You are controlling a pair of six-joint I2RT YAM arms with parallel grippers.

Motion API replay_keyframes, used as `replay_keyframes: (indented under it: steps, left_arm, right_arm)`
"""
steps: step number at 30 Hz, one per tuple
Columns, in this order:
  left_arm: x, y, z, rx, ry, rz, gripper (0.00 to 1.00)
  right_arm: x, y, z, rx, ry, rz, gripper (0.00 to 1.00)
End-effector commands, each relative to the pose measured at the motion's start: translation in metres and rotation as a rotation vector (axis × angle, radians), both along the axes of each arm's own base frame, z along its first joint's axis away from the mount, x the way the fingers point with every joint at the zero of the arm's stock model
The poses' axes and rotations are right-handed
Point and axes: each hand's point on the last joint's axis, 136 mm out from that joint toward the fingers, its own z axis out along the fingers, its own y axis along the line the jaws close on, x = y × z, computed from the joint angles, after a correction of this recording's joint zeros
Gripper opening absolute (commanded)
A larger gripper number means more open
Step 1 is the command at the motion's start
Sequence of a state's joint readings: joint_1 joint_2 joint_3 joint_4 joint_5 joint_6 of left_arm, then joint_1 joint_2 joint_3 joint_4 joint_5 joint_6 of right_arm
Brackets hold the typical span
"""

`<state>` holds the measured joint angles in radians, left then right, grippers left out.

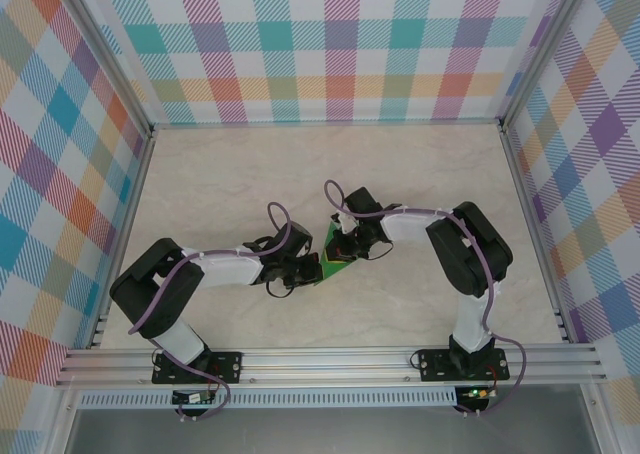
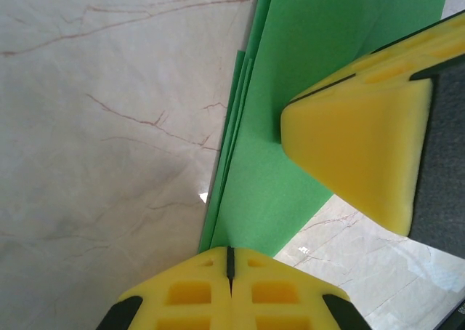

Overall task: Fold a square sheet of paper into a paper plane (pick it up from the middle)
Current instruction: Fourth fold the wing at the center of the table.

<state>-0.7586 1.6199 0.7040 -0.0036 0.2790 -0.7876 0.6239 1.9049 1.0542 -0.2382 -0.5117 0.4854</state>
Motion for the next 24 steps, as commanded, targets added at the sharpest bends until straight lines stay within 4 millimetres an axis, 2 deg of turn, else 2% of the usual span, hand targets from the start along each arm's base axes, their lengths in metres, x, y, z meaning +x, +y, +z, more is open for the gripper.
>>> replay_keyframes:
  steps: [1, 7, 11, 13, 15, 18, 24]
  left_arm:
    - [-0.037, 0.035, -0.037, 0.175, 0.157, -0.014, 0.0]
    - [-0.047, 0.043, -0.043, 0.211, 0.203, -0.016, 0.0]
    - [-0.05, 0.045, -0.045, 0.208, 0.212, -0.007, 0.0]
    - [-0.049, 0.045, -0.044, 0.207, 0.206, -0.005, 0.0]
    - [-0.047, 0.044, -0.043, 0.206, 0.198, -0.005, 0.0]
    - [-0.045, 0.043, -0.04, 0.204, 0.187, -0.003, 0.0]
    - [-0.04, 0.041, -0.039, 0.205, 0.174, -0.001, 0.0]
  right_arm:
    - [0.006, -0.003, -0.011, -0.021, -0.039, 0.023, 0.0]
    - [0.037, -0.033, -0.022, -0.034, -0.051, -0.063, 0.0]
    - [0.064, -0.05, -0.016, -0.042, -0.089, -0.132, 0.0]
    - [0.069, -0.047, -0.005, -0.017, -0.105, -0.13, 0.0]
    - [0.063, -0.035, 0.012, 0.037, -0.125, -0.094, 0.0]
    - [0.043, -0.02, 0.028, 0.052, -0.154, -0.029, 0.0]
    - [0.004, -0.002, 0.023, 0.031, -0.125, 0.039, 0.0]
